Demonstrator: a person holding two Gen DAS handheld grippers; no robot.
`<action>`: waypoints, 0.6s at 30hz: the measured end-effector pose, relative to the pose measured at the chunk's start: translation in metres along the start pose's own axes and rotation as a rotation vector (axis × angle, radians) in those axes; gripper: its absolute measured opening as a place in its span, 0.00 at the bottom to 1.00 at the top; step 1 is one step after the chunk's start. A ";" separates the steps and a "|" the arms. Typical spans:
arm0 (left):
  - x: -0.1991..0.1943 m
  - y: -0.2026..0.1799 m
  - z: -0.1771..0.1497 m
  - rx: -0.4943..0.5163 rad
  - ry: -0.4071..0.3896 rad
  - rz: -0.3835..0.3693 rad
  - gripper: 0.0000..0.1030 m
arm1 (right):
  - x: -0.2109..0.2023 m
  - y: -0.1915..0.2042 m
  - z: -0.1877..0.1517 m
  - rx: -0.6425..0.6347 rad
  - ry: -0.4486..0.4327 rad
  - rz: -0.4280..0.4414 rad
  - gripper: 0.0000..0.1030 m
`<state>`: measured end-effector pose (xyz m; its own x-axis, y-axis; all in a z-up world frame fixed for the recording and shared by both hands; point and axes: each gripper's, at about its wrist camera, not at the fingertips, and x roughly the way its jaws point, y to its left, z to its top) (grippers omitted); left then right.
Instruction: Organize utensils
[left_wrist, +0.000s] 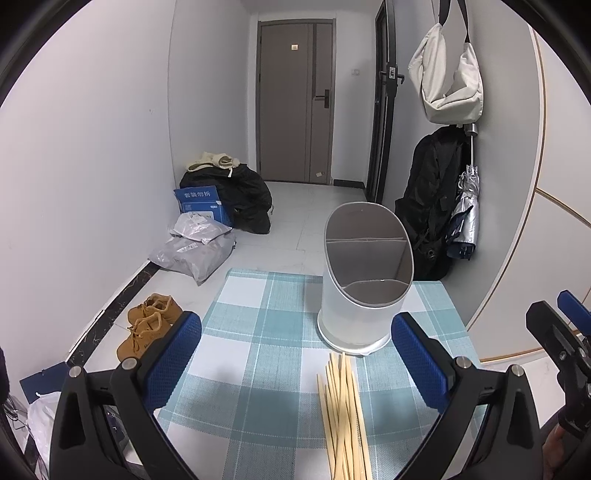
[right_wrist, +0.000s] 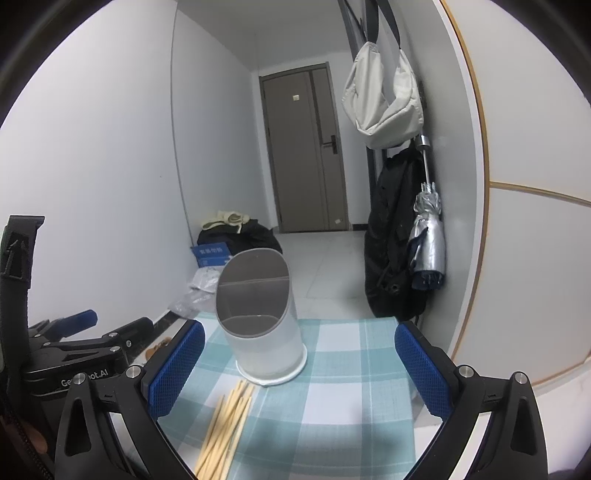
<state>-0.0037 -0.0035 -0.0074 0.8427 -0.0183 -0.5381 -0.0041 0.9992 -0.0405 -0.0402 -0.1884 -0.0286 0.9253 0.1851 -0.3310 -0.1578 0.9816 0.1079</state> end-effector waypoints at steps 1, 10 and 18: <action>0.000 0.001 0.000 -0.005 -0.001 0.001 0.97 | 0.000 0.000 0.000 -0.001 0.000 0.000 1.00; 0.002 0.004 0.002 -0.036 -0.005 0.008 0.97 | -0.001 0.000 0.000 -0.005 0.000 -0.007 1.00; 0.002 0.007 0.002 -0.029 -0.001 0.005 0.97 | 0.011 0.002 -0.003 0.008 0.063 0.028 1.00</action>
<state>-0.0011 0.0035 -0.0067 0.8431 -0.0137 -0.5376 -0.0234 0.9978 -0.0621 -0.0308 -0.1847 -0.0347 0.8969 0.2154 -0.3863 -0.1803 0.9756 0.1254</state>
